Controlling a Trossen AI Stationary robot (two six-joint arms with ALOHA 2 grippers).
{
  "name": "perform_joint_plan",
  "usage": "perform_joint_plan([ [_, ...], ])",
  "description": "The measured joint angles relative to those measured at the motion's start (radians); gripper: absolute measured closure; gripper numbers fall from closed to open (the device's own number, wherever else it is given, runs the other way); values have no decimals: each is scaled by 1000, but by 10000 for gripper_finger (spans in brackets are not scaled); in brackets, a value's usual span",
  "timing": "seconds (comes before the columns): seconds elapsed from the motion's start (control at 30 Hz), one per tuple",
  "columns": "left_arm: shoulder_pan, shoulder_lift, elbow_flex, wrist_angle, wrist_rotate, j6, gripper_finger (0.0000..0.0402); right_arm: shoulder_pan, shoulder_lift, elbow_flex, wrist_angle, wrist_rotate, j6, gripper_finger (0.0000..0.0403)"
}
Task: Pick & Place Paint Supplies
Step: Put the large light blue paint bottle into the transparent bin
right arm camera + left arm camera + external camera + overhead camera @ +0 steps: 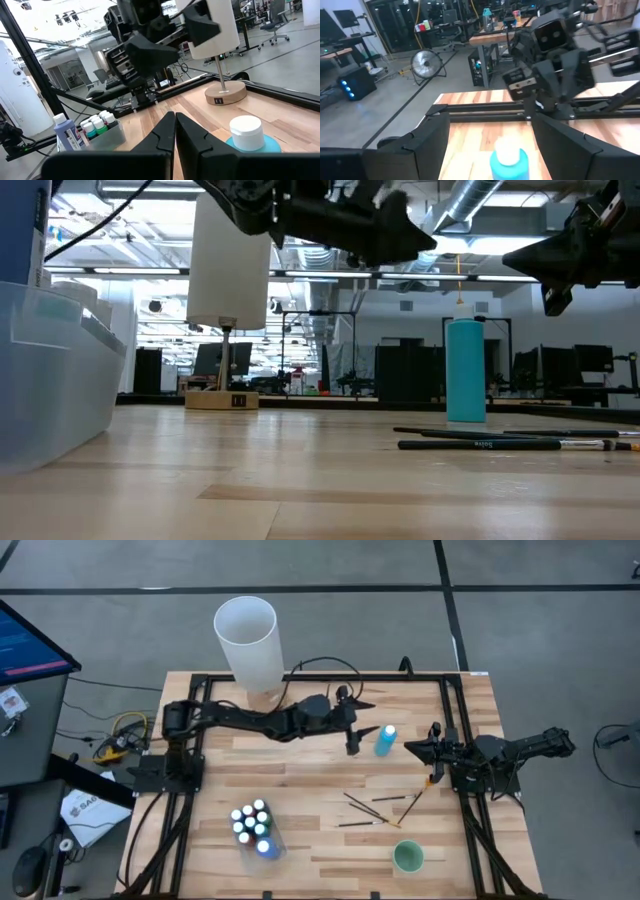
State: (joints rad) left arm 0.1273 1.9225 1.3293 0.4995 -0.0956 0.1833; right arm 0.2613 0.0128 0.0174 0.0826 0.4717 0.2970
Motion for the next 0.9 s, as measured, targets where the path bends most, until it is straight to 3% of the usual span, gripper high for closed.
perform_joint_plan([
  [0.9,24,262,245,-10,97,-8,131,0,0,0,0,0,0,394],
])
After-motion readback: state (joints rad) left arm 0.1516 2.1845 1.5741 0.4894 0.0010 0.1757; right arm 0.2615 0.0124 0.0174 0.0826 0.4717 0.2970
